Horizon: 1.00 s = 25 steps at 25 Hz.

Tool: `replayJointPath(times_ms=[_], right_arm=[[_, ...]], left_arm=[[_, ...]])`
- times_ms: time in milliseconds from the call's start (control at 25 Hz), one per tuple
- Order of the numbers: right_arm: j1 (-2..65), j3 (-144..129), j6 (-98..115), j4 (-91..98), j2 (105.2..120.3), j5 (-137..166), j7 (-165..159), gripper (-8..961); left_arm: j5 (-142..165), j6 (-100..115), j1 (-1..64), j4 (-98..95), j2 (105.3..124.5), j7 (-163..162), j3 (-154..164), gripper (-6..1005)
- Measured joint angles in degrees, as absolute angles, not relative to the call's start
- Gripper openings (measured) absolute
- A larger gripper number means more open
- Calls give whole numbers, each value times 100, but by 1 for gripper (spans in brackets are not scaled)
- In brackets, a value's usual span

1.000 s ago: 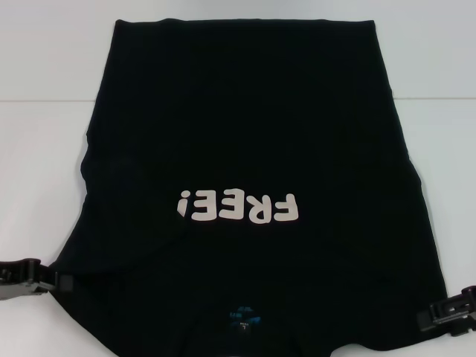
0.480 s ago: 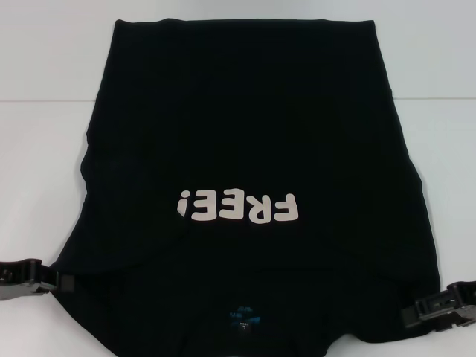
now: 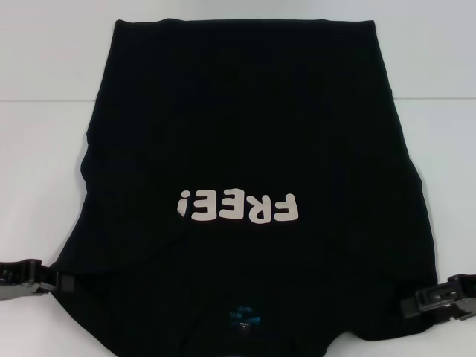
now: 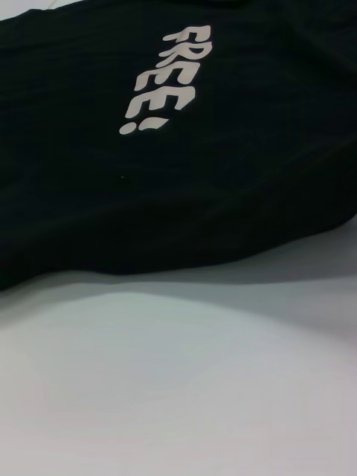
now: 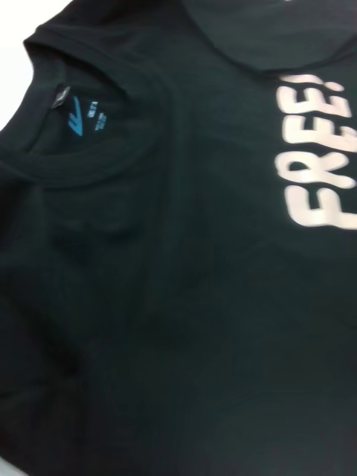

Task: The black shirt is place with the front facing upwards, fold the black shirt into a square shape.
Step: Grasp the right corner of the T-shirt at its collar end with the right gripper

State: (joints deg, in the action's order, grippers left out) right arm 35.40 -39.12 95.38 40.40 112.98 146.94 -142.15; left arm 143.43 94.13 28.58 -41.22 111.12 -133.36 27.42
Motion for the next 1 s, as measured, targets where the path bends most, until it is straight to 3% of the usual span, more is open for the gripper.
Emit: replayJointPath(times_ms=[280,1000], right_arm=[[3326,-3717,9652,4032,11154,14696,-14194,866],[3383,-3763,9493,4016,11206,14737,-14217,865]], left_arm=[[14343,9413,2856,-4076,11115,-13333,2742,34],[14282,9413,2859,-4051,11112,-13296,2733,33]])
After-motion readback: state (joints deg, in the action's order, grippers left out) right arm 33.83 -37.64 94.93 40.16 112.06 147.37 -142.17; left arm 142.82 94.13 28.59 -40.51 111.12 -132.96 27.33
